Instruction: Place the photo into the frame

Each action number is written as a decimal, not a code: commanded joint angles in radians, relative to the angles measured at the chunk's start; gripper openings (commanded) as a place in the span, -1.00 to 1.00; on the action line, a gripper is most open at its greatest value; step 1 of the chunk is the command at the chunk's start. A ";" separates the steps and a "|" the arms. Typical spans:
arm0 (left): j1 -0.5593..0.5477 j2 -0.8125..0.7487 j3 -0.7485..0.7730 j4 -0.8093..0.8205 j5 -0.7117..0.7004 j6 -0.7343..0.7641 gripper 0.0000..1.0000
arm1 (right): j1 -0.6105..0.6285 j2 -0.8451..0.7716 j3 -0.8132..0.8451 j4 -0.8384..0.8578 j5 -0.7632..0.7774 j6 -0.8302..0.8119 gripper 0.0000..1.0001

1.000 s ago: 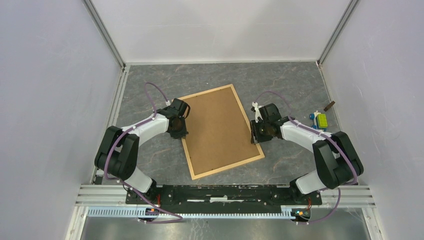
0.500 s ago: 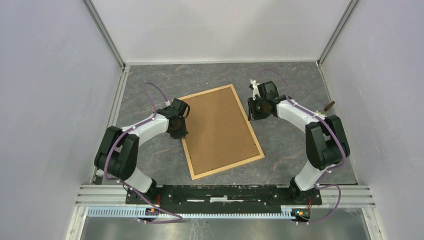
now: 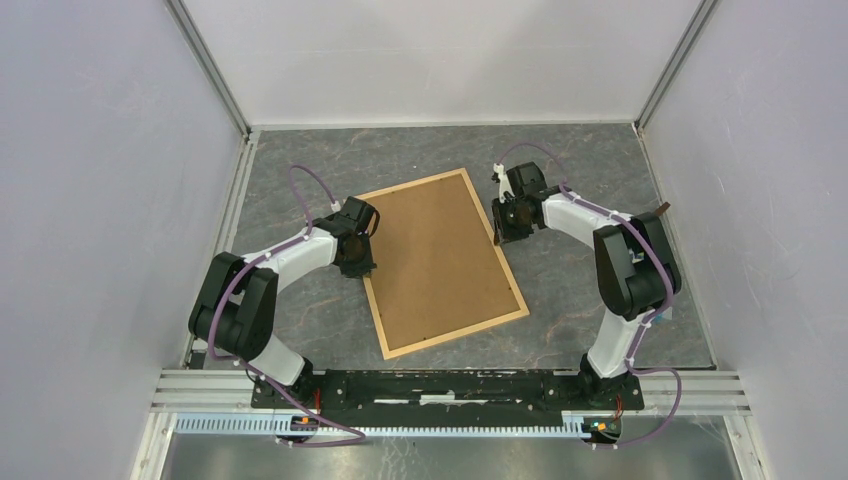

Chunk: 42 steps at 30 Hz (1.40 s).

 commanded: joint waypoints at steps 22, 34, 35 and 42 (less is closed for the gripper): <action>-0.004 0.032 -0.036 0.027 0.029 0.043 -0.96 | 0.010 0.070 0.038 0.012 -0.027 0.000 -0.40; -0.004 0.027 -0.039 0.026 0.027 0.045 -0.96 | 0.021 0.118 0.035 0.001 0.047 0.011 -0.41; -0.005 0.027 -0.039 0.026 0.028 0.045 -0.96 | 0.023 0.128 0.031 -0.003 0.067 0.014 -0.41; -0.008 0.023 -0.036 0.024 0.028 0.049 -0.96 | 0.048 0.209 0.014 -0.013 0.153 0.034 -0.41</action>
